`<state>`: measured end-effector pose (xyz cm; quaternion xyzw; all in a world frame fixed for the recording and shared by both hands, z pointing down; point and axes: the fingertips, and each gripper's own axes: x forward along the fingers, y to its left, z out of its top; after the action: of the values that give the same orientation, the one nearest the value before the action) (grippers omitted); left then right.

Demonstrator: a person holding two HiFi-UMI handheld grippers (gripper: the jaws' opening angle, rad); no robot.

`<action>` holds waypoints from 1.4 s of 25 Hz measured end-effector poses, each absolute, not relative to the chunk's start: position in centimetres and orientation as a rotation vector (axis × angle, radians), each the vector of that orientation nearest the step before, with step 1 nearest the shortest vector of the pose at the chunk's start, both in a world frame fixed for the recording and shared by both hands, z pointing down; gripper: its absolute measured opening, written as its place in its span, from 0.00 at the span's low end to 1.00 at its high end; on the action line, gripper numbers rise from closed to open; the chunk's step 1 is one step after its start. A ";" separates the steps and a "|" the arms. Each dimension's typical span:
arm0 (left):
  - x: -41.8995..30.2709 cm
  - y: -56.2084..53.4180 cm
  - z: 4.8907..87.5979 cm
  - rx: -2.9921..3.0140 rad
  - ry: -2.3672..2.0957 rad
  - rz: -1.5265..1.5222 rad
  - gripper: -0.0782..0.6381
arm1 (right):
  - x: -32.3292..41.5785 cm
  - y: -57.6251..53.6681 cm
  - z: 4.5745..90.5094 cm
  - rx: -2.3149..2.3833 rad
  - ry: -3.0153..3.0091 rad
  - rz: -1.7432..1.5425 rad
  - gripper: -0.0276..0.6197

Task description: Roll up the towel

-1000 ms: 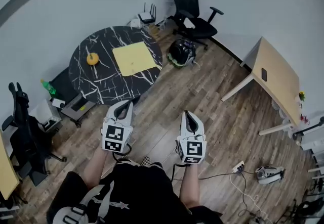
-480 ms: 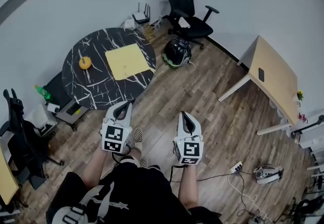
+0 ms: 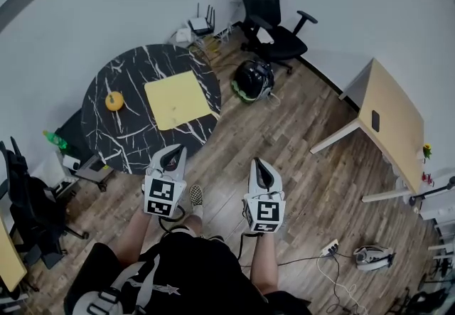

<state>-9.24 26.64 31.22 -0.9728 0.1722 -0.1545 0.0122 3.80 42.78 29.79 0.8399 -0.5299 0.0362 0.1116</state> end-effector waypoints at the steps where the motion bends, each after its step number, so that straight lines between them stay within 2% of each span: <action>1: -8.6 25.7 31.3 -3.036 0.544 -0.488 0.12 | 4.4 41.7 29.9 2.458 -1.562 0.110 0.05; 15: -2.0 13.4 33.6 -3.060 0.707 -0.563 0.12 | 12.3 27.2 31.4 2.322 -1.702 0.159 0.05; 35: -5.4 6.2 37.2 -3.019 1.071 -0.654 0.12 | 12.2 15.6 34.8 2.050 -1.918 0.191 0.05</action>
<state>-5.42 6.17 37.22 -0.9214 0.3270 -0.1997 -0.0639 12.22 15.59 34.83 0.7188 -0.6725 0.0669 0.1632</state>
